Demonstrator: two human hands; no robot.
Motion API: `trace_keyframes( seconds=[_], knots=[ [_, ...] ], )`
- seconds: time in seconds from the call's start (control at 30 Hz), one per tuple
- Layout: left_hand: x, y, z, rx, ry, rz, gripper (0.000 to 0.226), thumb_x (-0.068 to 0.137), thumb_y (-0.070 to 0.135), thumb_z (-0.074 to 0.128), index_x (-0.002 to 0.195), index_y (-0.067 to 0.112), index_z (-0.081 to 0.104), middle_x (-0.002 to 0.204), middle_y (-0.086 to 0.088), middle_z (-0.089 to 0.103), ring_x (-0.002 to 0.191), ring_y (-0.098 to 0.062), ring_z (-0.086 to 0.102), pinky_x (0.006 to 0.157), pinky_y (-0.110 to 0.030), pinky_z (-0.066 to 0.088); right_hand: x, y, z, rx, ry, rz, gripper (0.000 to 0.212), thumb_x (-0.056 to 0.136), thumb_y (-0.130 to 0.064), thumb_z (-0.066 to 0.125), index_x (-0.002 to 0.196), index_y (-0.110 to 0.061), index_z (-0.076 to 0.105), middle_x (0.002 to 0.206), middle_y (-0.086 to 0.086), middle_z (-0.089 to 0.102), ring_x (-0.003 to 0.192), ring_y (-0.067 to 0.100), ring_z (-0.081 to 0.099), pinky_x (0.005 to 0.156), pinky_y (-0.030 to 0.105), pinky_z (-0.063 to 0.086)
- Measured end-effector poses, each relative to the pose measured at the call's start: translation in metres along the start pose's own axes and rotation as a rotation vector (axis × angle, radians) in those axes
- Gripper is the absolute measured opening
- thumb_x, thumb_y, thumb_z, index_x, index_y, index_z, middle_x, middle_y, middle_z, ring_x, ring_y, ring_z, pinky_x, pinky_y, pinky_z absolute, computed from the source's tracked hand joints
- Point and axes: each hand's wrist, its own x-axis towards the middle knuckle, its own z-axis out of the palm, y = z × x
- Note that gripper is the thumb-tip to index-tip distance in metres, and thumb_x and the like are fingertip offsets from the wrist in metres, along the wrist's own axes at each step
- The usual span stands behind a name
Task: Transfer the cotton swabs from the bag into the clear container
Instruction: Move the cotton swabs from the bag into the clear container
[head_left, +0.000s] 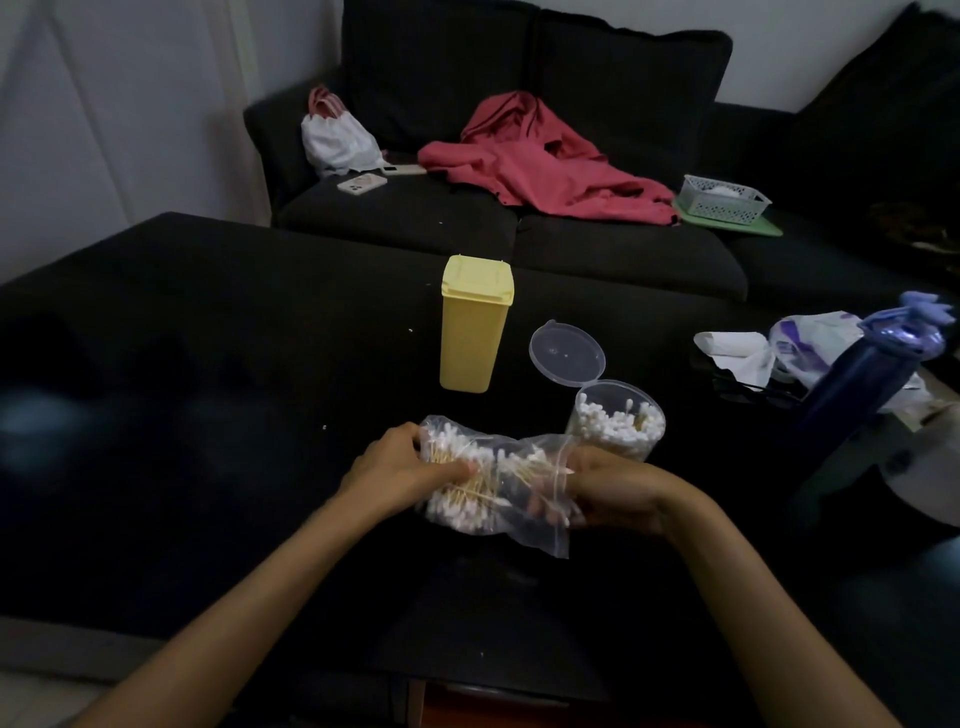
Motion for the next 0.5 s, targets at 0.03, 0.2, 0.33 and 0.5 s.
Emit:
trace_keyframes(
  seconds=[0.03, 0.2, 0.33, 0.5],
  knots=[
    [0.000, 0.001, -0.001, 0.004, 0.007, -0.006, 0.074, 0.044, 0.062, 0.078, 0.104, 0.026, 0.057, 0.106, 0.001, 0.068, 0.096, -0.018, 0.067, 0.091, -0.043, 0.053, 0.000, 0.000, -0.001, -0.025, 0.015, -0.008, 0.023, 0.095, -0.010, 0.049, 0.076, -0.007, 0.062, 0.078, 0.007, 0.060, 0.069, 0.011, 0.053, 0.064, 0.019, 0.042],
    [0.004, 0.000, -0.001, 0.044, 0.040, -0.012, 0.033, 0.071, 0.044, 0.077, 0.091, 0.029, 0.055, 0.105, 0.000, 0.067, 0.097, -0.019, 0.065, 0.092, -0.042, 0.051, 0.002, 0.001, -0.007, -0.113, 0.134, -0.074, 0.022, 0.098, -0.013, 0.045, 0.081, -0.009, 0.058, 0.070, 0.000, 0.057, 0.058, 0.005, 0.050, 0.052, 0.012, 0.040],
    [0.004, 0.000, -0.009, 0.146, 0.067, -0.015, 0.031, 0.075, 0.044, 0.073, 0.091, 0.028, 0.052, 0.106, -0.001, 0.066, 0.097, -0.020, 0.064, 0.091, -0.042, 0.051, -0.001, 0.004, -0.016, -0.247, 0.097, -0.080, 0.024, 0.098, -0.011, 0.044, 0.078, -0.010, 0.057, 0.069, 0.000, 0.055, 0.053, 0.002, 0.045, 0.049, 0.012, 0.035],
    [-0.001, 0.004, -0.020, 0.411, 0.153, -0.038, 0.050, 0.074, 0.064, 0.064, 0.099, 0.022, 0.051, 0.107, 0.000, 0.061, 0.099, -0.023, 0.061, 0.084, -0.035, 0.049, -0.004, 0.007, -0.025, -0.298, 0.062, -0.077, 0.024, 0.098, -0.015, 0.044, 0.078, -0.012, 0.057, 0.070, 0.005, 0.049, 0.053, 0.004, 0.040, 0.050, 0.014, 0.032]
  ],
)
